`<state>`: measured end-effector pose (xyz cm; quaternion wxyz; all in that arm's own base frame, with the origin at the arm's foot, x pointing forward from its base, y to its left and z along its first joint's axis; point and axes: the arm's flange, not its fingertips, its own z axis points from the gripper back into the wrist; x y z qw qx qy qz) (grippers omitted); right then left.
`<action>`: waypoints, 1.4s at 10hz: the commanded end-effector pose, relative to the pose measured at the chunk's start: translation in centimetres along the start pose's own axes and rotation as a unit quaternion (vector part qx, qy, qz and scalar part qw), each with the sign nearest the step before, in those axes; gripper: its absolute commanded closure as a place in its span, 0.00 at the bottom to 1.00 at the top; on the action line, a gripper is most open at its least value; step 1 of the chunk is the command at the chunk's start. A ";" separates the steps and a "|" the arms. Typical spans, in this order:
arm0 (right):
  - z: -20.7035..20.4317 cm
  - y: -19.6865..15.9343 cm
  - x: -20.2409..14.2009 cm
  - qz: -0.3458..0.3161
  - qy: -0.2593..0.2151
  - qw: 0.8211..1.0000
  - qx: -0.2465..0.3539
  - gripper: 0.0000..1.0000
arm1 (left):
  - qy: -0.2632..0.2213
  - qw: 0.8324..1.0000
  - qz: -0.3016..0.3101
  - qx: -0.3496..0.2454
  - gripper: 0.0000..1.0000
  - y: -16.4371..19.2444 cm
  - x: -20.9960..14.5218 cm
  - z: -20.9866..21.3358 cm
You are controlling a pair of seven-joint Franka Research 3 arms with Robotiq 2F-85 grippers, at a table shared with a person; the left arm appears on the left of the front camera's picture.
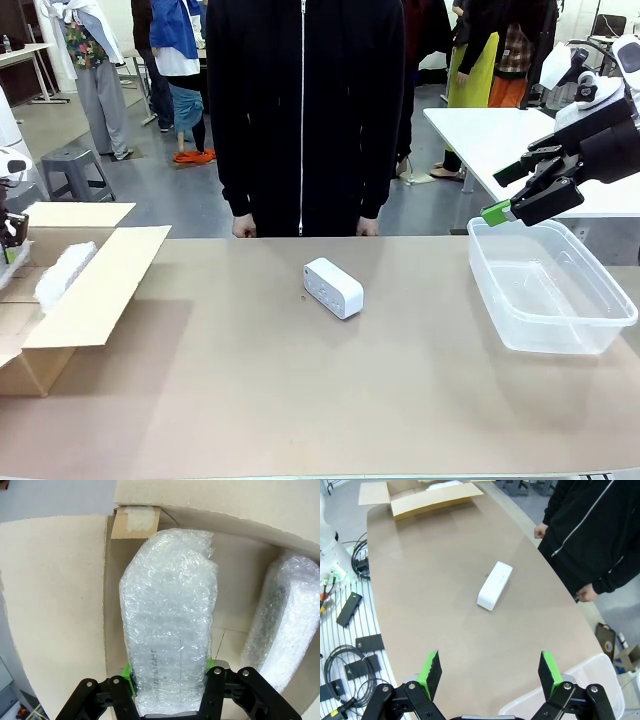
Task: Separate and place wrapped and unwrapped clocks.
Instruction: If the picked Digital clock is wrapped, place it in the Package Box ; if not, place it in the Organizing box.
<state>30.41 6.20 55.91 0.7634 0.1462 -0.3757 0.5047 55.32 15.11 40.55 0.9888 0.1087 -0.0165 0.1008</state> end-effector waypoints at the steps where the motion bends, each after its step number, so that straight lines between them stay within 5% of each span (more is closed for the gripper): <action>1: -0.2 0.0 -0.1 -0.002 -0.006 1.000 0.008 0.00 | -0.010 1.000 0.008 0.019 0.00 -0.4 -0.1 -0.2; 10: -0.2 0.0 -0.1 -0.002 -0.006 1.000 0.008 0.00 | 0.008 0.999 -0.016 0.032 0.00 -0.2 0.1 0.0; 14: -0.2 0.0 -0.1 -0.002 -0.006 1.000 0.008 0.00 | 0.003 0.999 -0.042 0.021 0.00 2.5 -2.6 8.3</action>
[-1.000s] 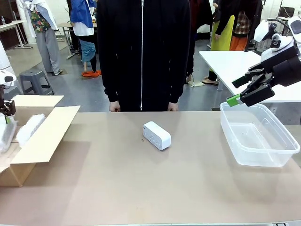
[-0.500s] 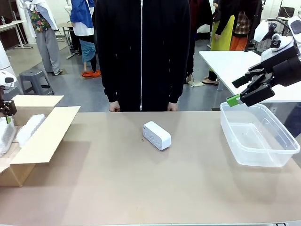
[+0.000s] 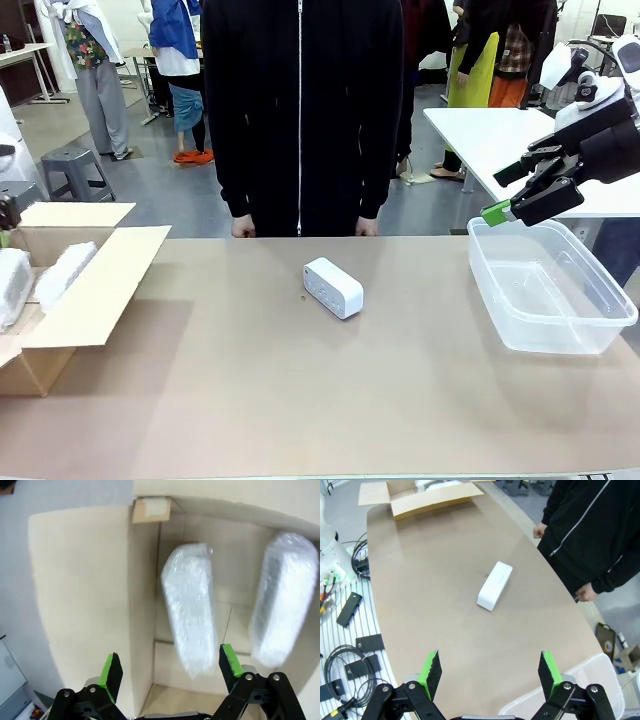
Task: Separate and place wrapped and unwrapped clocks.
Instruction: If the picked Digital clock is wrapped, place it in the Package Box ; if not, place it in the Organizing box.
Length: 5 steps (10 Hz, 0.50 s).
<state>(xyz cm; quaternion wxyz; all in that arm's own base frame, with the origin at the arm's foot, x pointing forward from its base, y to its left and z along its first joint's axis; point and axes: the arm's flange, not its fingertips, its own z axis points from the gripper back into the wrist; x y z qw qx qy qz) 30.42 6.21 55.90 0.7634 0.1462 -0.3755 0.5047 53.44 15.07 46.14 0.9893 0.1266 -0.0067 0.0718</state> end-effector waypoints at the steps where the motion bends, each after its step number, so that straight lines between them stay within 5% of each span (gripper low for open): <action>1: -0.1 0.0 0.0 -0.002 -0.006 1.000 0.008 0.00 | 0.010 1.000 -0.023 -0.017 0.00 1.9 -2.2 5.2; 5: -0.1 0.0 0.0 -0.002 -0.006 1.000 0.008 0.00 | -0.006 0.996 -0.042 -0.082 0.00 3.7 -6.1 12.3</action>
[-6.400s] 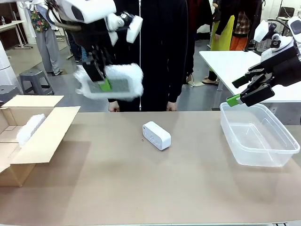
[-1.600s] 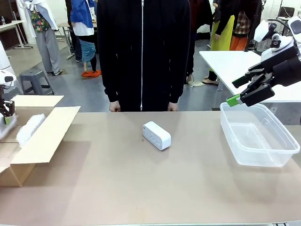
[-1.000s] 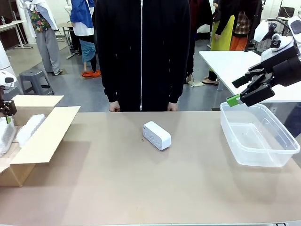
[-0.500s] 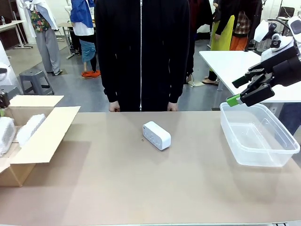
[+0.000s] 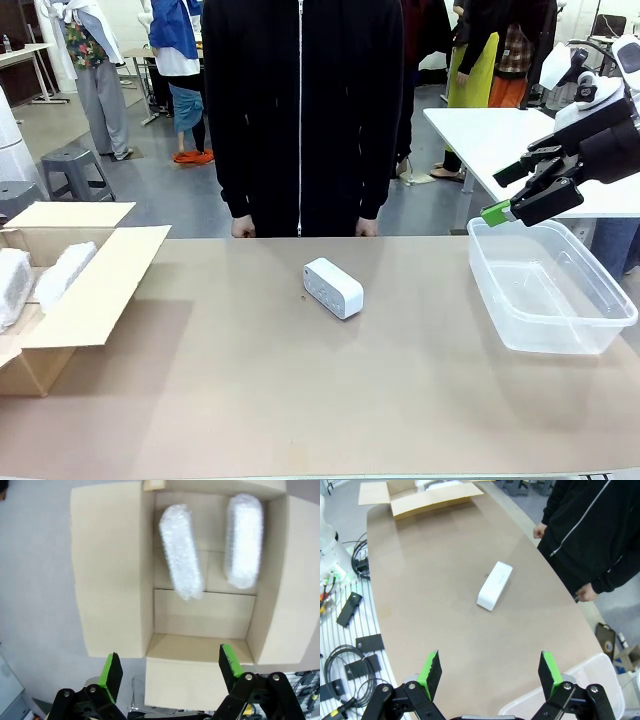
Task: Separate and place wrapped and unwrapped clocks.
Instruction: If the picked Digital clock is wrapped, place it in the Package Box ; if not, place it in the Organizing box.
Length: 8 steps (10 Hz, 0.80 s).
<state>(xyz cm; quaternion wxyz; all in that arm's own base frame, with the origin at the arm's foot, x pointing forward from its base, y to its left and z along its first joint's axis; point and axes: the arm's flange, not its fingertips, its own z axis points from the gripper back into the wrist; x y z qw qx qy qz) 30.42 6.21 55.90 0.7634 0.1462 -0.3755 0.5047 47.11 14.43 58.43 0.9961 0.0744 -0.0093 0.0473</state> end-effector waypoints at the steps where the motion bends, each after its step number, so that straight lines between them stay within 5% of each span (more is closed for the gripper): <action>1: -0.1 0.0 -0.1 -0.002 -0.006 1.000 0.008 0.00 | -0.012 0.999 -0.022 -0.049 0.00 0.2 -1.0 1.5; 4: -0.1 0.0 -0.1 -0.002 -0.006 1.000 0.008 0.00 | -0.027 0.996 -0.020 -0.088 0.00 0.0 -2.6 3.4; 6: -0.1 0.0 -0.1 -0.002 -0.006 1.000 0.008 0.00 | 0.019 0.997 -0.022 -0.072 0.00 -0.8 -1.7 1.9; 8: -0.1 0.0 -0.1 -0.002 -0.006 1.000 0.008 0.00 | -0.025 0.997 -0.011 -0.076 0.00 -0.4 -2.5 3.5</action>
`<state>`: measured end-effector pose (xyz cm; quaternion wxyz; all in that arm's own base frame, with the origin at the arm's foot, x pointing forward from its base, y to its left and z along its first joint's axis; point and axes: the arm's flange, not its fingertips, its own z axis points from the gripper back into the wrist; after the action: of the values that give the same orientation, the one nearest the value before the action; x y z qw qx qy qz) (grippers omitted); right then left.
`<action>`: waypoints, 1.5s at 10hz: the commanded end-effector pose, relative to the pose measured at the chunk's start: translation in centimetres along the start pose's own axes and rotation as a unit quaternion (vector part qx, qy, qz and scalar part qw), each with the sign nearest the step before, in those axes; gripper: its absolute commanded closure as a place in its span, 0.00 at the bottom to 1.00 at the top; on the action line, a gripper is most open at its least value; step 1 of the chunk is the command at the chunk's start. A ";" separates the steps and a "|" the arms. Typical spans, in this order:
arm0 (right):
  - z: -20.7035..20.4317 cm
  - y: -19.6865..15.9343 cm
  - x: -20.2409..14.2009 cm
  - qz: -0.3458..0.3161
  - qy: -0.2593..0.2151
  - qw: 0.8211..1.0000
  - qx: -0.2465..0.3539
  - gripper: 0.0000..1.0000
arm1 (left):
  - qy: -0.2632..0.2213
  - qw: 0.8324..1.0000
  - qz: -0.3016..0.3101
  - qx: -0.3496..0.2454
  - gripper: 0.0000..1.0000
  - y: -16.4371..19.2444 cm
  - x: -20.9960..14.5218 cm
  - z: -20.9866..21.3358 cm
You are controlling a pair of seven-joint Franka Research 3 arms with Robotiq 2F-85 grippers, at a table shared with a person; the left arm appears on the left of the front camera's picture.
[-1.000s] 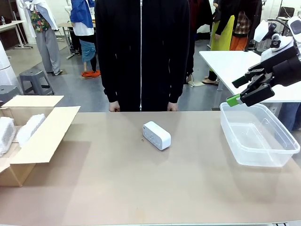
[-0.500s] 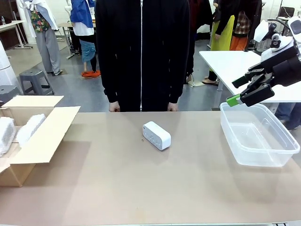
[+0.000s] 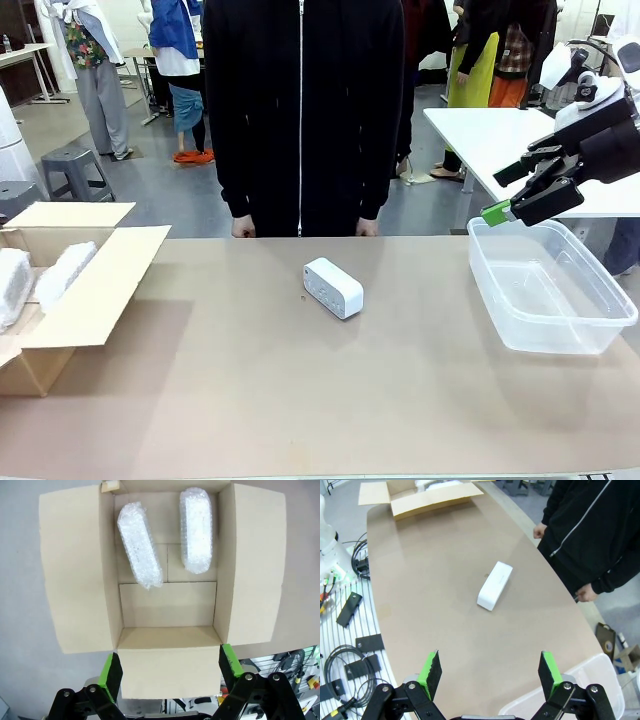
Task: Separate and place wrapped and unwrapped clocks.
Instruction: If the picked Digital clock is wrapped, place it in the Package Box ; if not, place it in the Organizing box, then pick up the Digital clock indicated by the person.
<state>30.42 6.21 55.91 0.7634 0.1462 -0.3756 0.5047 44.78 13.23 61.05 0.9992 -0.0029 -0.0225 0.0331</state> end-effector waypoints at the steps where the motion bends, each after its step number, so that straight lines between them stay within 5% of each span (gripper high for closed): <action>1: -0.1 0.0 -0.1 -0.002 -0.006 1.000 0.008 0.00 | -0.014 1.000 0.001 0.002 0.00 0.1 -0.2 0.7; 15: -0.1 0.0 -0.1 -0.002 -0.006 1.000 0.008 0.00 | -0.014 1.000 0.001 0.002 0.00 0.1 -0.2 0.7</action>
<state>30.42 6.21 55.91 0.7634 0.1462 -0.3756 0.5047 44.60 13.23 61.57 0.9990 -0.0020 -0.0293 0.0332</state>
